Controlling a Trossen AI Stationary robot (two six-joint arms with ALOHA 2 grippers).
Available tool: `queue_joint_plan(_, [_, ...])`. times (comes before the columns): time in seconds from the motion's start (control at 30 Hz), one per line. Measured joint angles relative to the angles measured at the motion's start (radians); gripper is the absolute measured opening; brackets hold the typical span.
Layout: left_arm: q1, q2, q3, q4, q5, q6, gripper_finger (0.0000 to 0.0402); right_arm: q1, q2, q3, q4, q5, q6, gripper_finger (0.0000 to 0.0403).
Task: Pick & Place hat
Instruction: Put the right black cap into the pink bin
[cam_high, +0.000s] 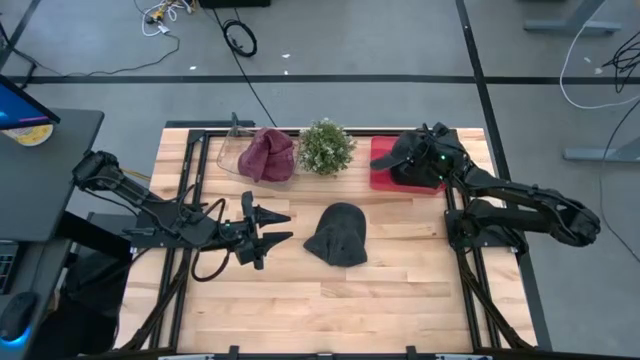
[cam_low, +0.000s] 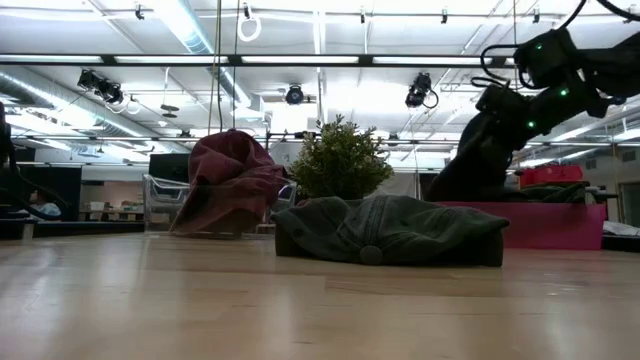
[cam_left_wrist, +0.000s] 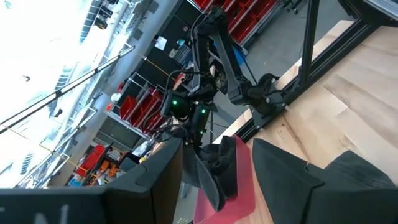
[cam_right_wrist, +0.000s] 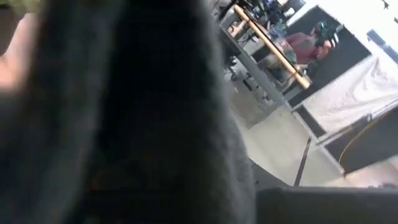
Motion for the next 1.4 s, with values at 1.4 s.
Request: queue_joint_plan(1.4, [0.0,0.0,0.0,0.0,0.044,-0.027,0.0197,0.006,0.012,-0.095,0.105,0.139,-0.088,0.0])
